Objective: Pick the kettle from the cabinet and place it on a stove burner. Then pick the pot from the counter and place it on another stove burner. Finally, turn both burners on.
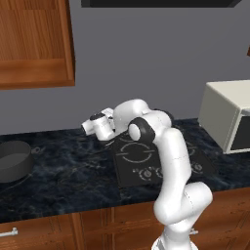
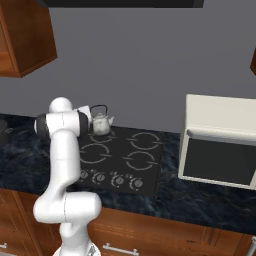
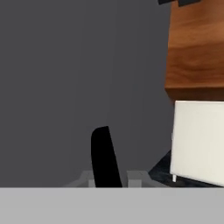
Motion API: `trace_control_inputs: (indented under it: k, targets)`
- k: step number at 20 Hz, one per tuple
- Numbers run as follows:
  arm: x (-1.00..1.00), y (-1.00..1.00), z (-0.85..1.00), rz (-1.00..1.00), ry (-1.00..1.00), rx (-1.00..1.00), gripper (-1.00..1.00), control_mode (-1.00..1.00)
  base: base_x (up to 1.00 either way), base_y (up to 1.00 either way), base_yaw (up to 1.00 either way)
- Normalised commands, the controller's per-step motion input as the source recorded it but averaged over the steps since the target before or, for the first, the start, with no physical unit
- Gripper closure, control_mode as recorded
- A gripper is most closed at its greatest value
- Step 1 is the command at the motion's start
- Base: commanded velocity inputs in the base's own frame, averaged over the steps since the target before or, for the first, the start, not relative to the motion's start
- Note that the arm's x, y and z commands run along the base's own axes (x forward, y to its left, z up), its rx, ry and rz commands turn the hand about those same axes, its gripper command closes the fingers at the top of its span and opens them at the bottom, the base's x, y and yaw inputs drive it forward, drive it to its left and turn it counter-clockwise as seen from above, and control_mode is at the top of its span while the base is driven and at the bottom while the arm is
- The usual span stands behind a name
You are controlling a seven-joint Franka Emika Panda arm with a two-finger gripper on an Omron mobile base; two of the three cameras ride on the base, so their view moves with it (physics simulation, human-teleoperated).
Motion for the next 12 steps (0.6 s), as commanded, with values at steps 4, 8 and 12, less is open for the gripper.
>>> trace_control_inputs:
  k: [4, 8, 12]
  targets:
    - [0.16, 0.01, -0.27, 0.00, 0.00, 0.00, 1.00, -1.00, 0.00, 0.00, 0.00]
    - [0.00, -0.01, -0.28, -0.02, 0.00, 0.00, -1.00, -1.00, 0.00, 0.00, 0.00]
    - [-0.02, -0.03, -0.25, -0.04, -0.02, 0.00, -1.00, -1.00, 0.00, 0.00, 0.00]
